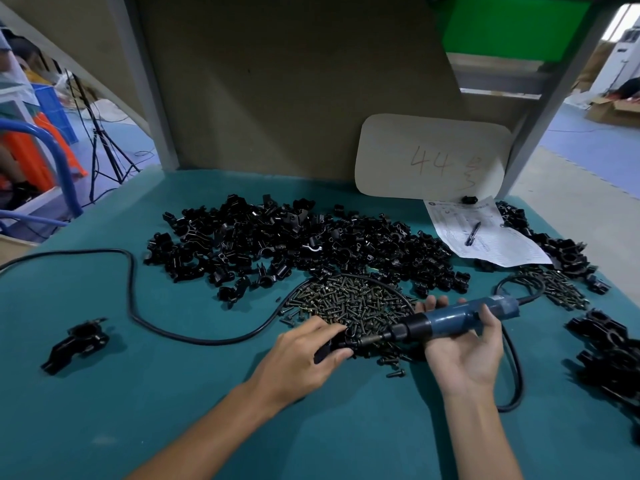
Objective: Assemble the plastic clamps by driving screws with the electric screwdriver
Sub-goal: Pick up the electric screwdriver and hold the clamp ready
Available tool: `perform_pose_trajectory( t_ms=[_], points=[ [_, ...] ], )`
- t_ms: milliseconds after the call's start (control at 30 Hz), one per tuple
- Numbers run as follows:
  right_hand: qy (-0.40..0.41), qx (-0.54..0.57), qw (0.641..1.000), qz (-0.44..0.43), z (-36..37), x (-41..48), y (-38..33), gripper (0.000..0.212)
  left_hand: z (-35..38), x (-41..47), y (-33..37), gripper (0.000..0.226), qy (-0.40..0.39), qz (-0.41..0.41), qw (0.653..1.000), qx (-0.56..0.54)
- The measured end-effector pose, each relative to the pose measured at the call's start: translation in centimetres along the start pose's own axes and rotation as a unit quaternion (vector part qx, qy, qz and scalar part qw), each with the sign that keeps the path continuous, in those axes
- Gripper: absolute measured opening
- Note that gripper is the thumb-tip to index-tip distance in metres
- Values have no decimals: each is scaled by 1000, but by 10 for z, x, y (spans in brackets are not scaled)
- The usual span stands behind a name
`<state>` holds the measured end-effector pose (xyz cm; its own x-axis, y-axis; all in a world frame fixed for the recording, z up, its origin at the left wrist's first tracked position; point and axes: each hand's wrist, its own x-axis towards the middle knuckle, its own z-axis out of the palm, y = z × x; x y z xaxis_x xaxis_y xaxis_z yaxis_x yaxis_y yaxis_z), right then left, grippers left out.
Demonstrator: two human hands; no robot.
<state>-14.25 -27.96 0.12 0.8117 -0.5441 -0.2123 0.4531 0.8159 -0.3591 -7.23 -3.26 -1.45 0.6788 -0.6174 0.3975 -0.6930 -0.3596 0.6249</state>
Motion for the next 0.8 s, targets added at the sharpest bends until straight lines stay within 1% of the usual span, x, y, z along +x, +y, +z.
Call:
perform_pose_trajectory(
  t_ms=[67, 133, 167, 267, 333, 367, 467, 533, 600, 700, 800],
  points=[
    [-18, -5, 1000, 3, -1, -1, 0, 23, 0, 0, 0, 53, 0, 0, 1000, -2],
    [-30, -25, 999, 3, 0, -2, 0, 22, -1, 0, 0, 54, 5, -3, 1000, -1],
    [-29, -39, 999, 4, 2, -2, 0, 24, -1, 0, 0, 54, 12, -7, 1000, -3],
    [1, -89, 996, 6, 2, 1, 2, 48, -2, 1, -1, 54, 32, -22, 999, -7],
    [11, -119, 993, 0, 0, 3, 2, 51, -2, 2, -3, 57, 32, -31, 999, -11],
    [3, -121, 993, 2, 1, 2, 1, 49, -2, 2, -4, 59, 29, -36, 999, -15],
    [-49, -51, 997, 17, 2, -3, -3, 47, -1, 5, -6, 65, 14, -66, 997, -43],
    [-72, -35, 996, 28, 3, -5, -3, 43, -1, 7, -9, 68, 11, -82, 995, -55],
    [-51, -72, 996, 31, 4, -4, -1, 40, -2, 7, -10, 67, 17, -87, 995, -55],
    [13, -108, 994, 15, 5, 1, 3, 57, -1, 5, -8, 56, 22, -79, 996, -28],
    [39, -124, 992, 0, 5, 1, 3, 63, -1, 4, -1, 47, 20, -58, 998, 9]
  ],
)
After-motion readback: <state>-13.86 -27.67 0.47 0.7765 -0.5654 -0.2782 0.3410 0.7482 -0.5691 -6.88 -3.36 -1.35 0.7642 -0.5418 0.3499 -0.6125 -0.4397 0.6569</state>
